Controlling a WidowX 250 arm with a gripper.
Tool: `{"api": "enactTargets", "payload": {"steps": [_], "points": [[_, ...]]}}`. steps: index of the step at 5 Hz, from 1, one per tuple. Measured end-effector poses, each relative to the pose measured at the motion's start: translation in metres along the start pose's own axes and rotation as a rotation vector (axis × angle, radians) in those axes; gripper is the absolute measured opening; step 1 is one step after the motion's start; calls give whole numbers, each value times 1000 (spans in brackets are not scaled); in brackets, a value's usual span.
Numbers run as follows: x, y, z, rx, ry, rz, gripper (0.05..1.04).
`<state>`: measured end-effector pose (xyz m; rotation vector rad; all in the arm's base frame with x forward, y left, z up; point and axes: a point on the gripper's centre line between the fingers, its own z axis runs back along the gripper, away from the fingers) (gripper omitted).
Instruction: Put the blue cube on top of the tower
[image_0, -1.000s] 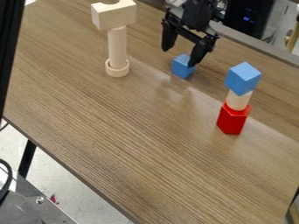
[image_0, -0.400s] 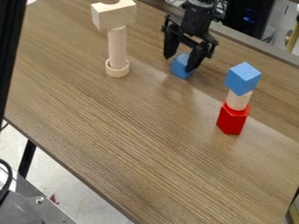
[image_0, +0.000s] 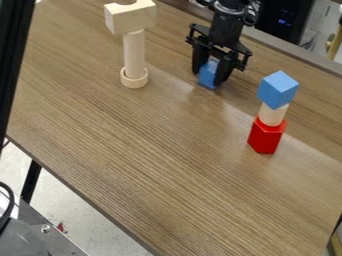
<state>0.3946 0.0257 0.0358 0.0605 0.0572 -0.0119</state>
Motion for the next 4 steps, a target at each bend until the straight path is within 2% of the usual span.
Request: {"api": "enactTargets", "payload": {"steps": [1,2,3,4], "points": [[1,-9,34,-34,-56,43,571],[9,-22,85,-39,-155,57,572],[3,-54,140,6,-230,-4,571],[-14,-74,150,69,-201,-87,571]]}}
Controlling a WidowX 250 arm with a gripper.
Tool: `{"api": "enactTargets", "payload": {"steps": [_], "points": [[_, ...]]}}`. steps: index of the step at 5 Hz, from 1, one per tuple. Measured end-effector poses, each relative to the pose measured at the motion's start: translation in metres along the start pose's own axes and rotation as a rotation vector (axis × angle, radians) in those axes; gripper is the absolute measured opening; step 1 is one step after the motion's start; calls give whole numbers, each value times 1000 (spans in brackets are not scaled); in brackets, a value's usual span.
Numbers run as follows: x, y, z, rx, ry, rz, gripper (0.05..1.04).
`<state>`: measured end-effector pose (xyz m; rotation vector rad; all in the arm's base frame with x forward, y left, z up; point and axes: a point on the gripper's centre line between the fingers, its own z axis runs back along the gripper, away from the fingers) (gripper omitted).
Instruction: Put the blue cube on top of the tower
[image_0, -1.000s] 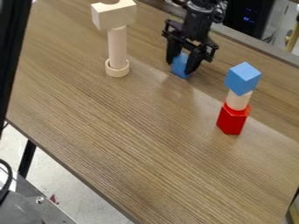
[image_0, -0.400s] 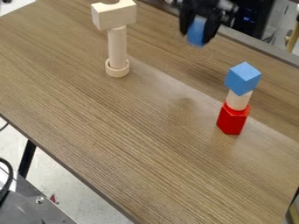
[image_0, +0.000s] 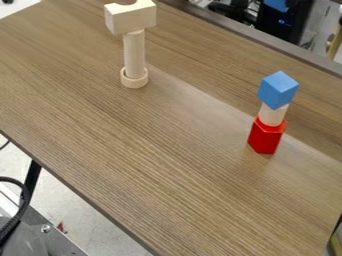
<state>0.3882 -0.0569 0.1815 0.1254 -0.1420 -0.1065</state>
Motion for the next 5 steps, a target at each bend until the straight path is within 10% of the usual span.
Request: {"api": "enactTargets", "payload": {"steps": [5], "points": [[-48,-19,-2,57,299,-139,571]]}}
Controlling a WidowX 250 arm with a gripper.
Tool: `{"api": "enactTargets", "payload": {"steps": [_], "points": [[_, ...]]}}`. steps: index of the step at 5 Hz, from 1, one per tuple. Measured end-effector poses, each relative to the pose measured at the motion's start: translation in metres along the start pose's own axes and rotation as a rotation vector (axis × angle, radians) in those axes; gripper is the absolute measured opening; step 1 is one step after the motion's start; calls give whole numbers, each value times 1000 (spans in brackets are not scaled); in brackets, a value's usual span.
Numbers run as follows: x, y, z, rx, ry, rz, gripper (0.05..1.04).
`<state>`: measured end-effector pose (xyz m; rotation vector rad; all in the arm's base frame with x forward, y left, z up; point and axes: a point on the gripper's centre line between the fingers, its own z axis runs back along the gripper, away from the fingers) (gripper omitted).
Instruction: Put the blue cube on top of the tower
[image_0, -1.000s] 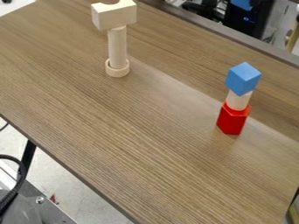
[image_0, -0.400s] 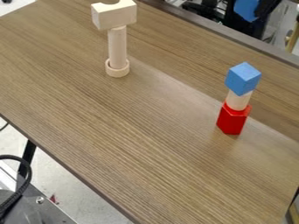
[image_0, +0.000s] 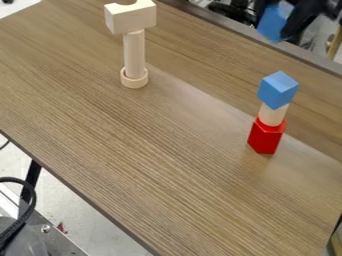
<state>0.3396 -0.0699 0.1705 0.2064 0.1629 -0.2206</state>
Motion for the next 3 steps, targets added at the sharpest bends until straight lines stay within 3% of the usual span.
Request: {"api": "enactTargets", "payload": {"steps": [1,3], "points": [[-7,-10,-16,-13,53,-37,571],[-12,-26,-25,-33,86,-83,571]]}}
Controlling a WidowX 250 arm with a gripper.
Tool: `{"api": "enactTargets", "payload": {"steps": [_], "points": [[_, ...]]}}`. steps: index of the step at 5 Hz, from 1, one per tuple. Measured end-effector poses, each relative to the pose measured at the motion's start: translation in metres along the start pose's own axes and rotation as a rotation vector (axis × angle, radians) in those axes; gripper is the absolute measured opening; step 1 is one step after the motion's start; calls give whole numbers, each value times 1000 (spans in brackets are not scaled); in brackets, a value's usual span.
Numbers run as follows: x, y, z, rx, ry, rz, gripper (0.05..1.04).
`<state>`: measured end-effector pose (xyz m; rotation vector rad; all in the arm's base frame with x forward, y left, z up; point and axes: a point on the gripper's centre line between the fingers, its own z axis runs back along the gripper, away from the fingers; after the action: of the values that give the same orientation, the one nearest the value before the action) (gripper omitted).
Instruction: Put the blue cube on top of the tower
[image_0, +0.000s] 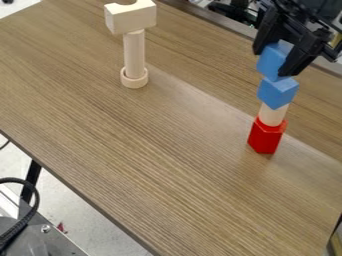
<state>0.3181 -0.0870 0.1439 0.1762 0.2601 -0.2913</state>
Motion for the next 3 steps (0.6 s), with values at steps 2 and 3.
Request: {"api": "enactTargets", "payload": {"steps": [2,3], "points": [[2,-11,0,-26,-16,-27,571],[8,-11,8,-37,-57,-27,571]]}}
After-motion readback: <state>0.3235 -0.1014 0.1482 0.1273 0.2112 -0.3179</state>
